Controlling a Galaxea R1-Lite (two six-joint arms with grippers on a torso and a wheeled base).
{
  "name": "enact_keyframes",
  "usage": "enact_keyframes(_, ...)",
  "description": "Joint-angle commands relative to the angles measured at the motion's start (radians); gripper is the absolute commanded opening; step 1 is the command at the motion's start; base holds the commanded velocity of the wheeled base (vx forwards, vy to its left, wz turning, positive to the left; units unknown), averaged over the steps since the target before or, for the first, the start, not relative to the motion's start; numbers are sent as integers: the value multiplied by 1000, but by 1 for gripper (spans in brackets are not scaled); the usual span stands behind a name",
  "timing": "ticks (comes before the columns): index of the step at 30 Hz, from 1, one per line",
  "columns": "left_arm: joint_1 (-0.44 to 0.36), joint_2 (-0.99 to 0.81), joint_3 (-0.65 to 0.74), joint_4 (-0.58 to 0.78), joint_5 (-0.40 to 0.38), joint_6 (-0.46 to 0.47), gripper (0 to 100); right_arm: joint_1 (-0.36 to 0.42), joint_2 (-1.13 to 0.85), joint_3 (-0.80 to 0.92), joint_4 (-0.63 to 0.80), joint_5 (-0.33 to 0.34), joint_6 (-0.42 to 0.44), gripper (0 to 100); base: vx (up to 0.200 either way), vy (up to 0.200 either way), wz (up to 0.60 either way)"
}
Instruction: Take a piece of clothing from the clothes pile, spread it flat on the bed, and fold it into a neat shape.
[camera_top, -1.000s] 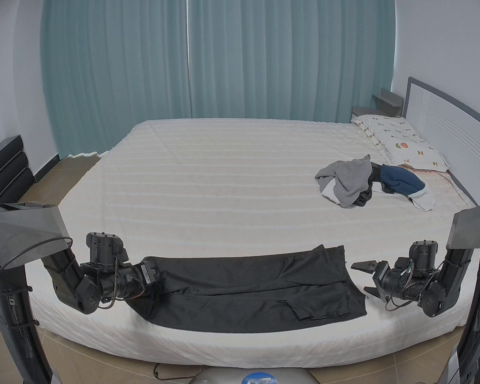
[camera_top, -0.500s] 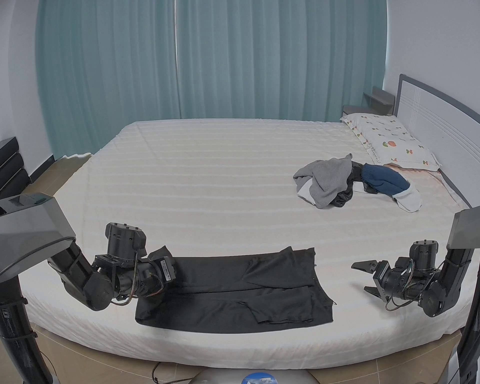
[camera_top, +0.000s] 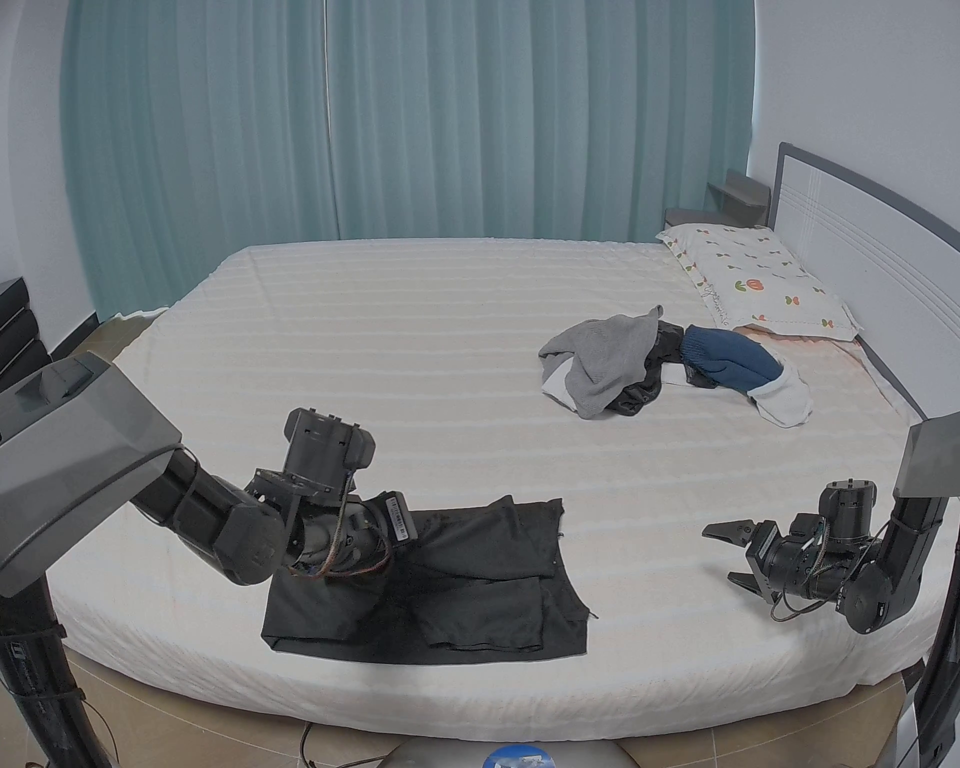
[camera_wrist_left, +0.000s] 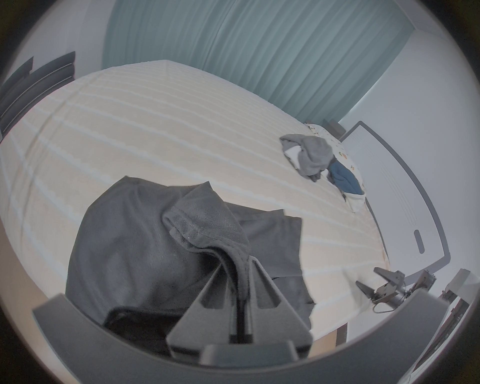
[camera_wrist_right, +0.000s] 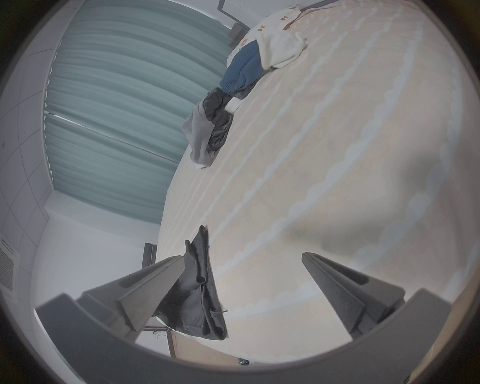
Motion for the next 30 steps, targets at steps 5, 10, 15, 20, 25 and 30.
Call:
enact_keyframes(5, -57, 79, -134, 62, 3, -44, 0, 5, 2, 0, 0, 0, 0, 100, 0, -80, 0)
enact_keyframes(10, -70, 121, -165, 64, 5, -82, 0, 6, 2, 0, 0, 0, 0, 100, 0, 0, 0)
enact_keyframes(15, -89, 144, -186, 65, 16, -128, 0, 8, 2, 0, 0, 0, 0, 100, 0, 0, 0)
enact_keyframes(20, -93, 147, -191, 65, 16, -137, 100, 9, 2, 7, -2, 0, 0, 100, 0, 0, 0)
enact_keyframes(25, -99, 130, -176, 65, 17, -156, 100, 12, 2, 7, -2, 0, 0, 100, 0, 0, 0)
enact_keyframes(30, -90, 52, -120, 59, 32, -173, 100, 22, -9, 10, 0, -1, 0, 100, 0, 0, 0)
